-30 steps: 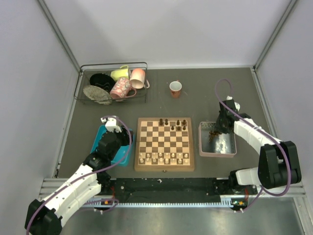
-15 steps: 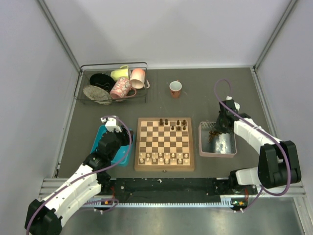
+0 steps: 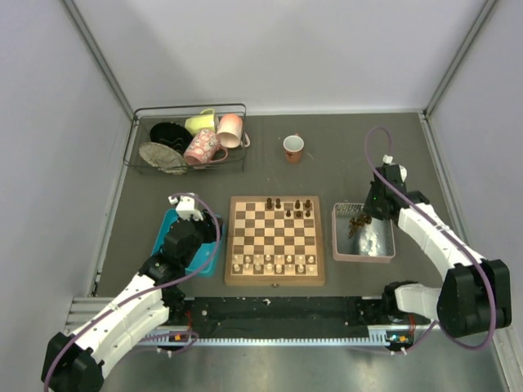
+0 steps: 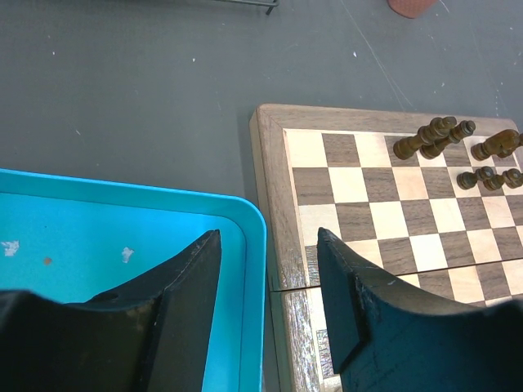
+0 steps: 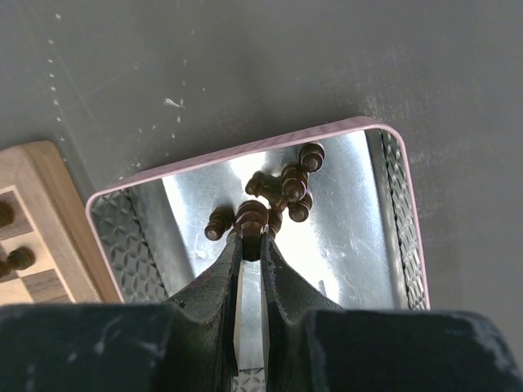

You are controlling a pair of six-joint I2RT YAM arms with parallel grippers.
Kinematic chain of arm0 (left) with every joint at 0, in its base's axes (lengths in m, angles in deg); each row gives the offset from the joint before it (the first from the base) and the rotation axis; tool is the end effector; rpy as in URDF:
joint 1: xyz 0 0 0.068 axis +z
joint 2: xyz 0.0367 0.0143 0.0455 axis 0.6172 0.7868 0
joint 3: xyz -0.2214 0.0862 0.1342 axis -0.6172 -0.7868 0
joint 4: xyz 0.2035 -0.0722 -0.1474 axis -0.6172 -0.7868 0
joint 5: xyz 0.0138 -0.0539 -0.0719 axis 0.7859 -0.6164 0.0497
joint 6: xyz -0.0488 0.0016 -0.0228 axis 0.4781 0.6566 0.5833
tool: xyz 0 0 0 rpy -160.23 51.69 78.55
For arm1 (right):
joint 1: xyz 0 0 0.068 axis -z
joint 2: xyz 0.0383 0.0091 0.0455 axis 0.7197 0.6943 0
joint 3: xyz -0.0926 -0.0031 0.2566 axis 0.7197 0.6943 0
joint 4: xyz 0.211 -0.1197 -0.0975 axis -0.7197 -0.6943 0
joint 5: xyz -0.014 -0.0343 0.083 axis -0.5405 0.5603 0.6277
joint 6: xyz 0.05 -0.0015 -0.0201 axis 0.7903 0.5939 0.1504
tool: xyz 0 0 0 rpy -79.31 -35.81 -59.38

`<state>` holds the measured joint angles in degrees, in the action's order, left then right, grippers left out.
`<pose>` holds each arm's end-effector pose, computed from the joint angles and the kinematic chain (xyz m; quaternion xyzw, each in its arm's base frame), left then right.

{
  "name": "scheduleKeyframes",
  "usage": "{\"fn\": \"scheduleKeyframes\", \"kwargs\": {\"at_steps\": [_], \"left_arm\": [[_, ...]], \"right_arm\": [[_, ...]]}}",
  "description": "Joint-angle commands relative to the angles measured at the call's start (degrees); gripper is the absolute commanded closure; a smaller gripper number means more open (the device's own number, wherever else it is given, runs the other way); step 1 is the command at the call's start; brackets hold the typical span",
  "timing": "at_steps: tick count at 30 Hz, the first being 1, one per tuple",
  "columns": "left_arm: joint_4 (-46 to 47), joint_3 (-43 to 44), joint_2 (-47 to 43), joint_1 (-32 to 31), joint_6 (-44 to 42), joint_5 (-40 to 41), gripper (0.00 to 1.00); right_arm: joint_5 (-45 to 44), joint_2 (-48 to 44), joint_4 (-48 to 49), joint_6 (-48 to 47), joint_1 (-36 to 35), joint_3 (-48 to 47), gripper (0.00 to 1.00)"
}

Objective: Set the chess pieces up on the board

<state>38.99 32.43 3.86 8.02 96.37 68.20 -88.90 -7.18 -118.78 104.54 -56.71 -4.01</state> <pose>0.1382 -0.0701 0.1948 -0.0327 0.8134 -0.1760 0.5534 0.2309 0.0372 0.2189 0.1754 0.9379 0.0183 0.2987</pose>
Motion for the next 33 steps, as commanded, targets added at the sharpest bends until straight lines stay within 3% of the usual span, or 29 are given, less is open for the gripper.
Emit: {"fn": "scheduleKeyframes", "kwargs": {"at_steps": [1, 9, 19, 24, 33], "left_arm": [[3.31, -0.29, 0.48, 0.12, -0.85, -0.57, 0.45], [3.31, -0.29, 0.48, 0.12, -0.85, -0.66, 0.45], [3.4, -0.2, 0.57, 0.12, -0.93, -0.84, 0.45], [3.14, -0.2, 0.3, 0.12, -0.85, -0.58, 0.45], [3.05, -1.17, -1.8, 0.2, 0.03, 1.97, 0.45]], "right_arm": [[-0.51, -3.4, -1.89, -1.94, 0.48, -3.89, 1.0], [5.11, -6.83, -3.21, -5.28, 0.48, -5.65, 1.0], [27.25, -4.9, -3.47, -8.45, -0.04, -10.3, 1.0], [21.75, -1.39, -3.73, -6.0, -9.59, -14.52, 1.0], [12.51, 13.9, -7.51, 0.16, -22.45, -35.34, 1.0]]}}
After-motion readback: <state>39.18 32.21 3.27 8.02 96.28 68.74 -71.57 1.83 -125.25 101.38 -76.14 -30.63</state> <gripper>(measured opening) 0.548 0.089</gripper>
